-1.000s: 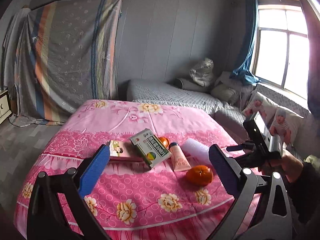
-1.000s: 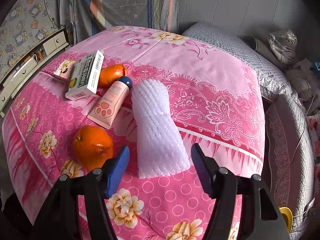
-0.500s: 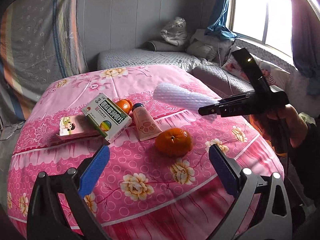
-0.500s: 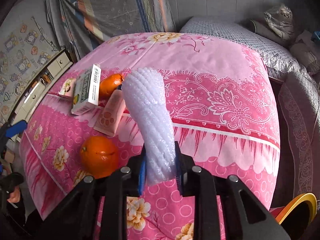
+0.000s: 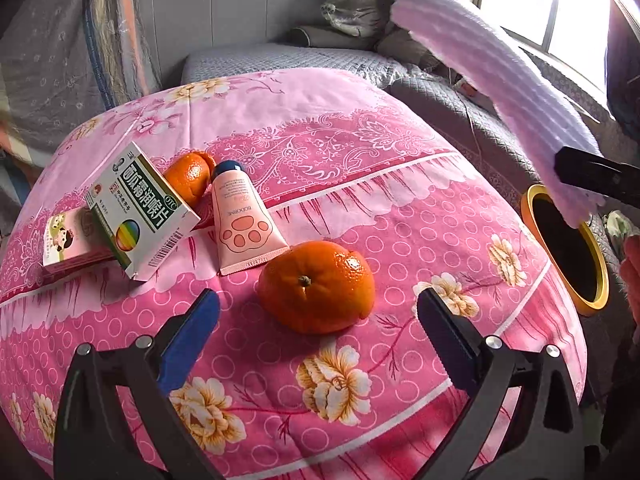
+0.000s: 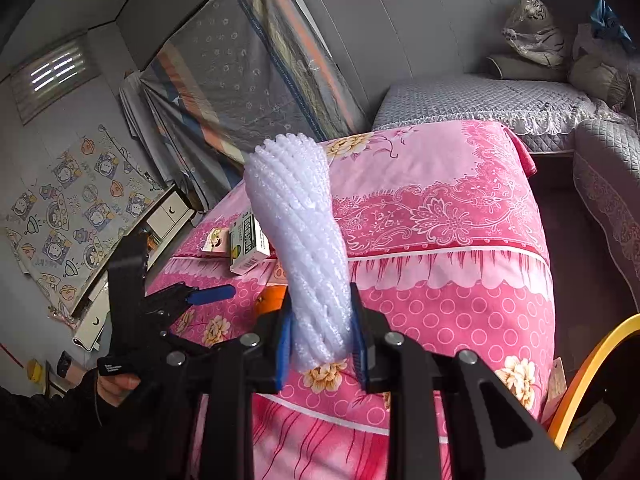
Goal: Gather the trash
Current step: 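Grasp the large orange with the left tool while the right holds the foam sleeve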
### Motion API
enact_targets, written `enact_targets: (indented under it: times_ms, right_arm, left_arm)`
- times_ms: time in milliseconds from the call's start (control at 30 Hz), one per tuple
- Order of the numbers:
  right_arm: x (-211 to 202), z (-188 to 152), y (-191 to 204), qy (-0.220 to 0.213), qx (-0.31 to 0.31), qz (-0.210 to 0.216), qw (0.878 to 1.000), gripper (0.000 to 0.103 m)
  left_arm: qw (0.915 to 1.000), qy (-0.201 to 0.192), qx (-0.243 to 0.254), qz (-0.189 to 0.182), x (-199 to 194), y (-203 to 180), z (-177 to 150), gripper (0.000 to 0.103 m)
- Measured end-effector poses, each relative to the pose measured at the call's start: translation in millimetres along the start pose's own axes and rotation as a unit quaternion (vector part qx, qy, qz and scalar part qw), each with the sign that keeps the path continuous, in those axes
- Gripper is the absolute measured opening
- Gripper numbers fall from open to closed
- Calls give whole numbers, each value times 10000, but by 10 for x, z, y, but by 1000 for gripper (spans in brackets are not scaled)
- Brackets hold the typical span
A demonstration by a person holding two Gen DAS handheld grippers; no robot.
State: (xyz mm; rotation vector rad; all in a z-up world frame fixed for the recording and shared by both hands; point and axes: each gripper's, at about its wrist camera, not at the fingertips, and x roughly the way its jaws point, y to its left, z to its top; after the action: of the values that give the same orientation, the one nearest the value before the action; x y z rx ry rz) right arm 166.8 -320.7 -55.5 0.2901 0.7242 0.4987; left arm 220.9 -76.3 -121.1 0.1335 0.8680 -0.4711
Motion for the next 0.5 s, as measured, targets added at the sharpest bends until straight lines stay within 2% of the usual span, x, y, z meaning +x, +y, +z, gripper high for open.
enact_targets:
  times_ms: [167, 267, 333, 400, 500]
  right_arm:
    - [-115, -46, -14, -122, 54, 95, 9999, 23]
    - [-146, -54, -46, -169, 108, 110, 9997, 23]
    - [-173, -74, -50, -203, 163, 107, 9996, 23]
    - [-205, -93, -70, -226, 191, 106, 9995, 23]
    - [-276, -118, -73, -273, 251, 74, 9993, 23]
  left_arm:
    - [9993, 190, -81, 303, 170, 31, 46, 89]
    - [9991, 329, -175, 191, 253, 48, 73, 83]
    - [9988, 378, -179, 244, 312, 52, 85, 81]
    - [9987, 415, -182, 226, 344, 48, 82, 67]
    - [9987, 366, -224, 267, 312, 46, 70, 52]
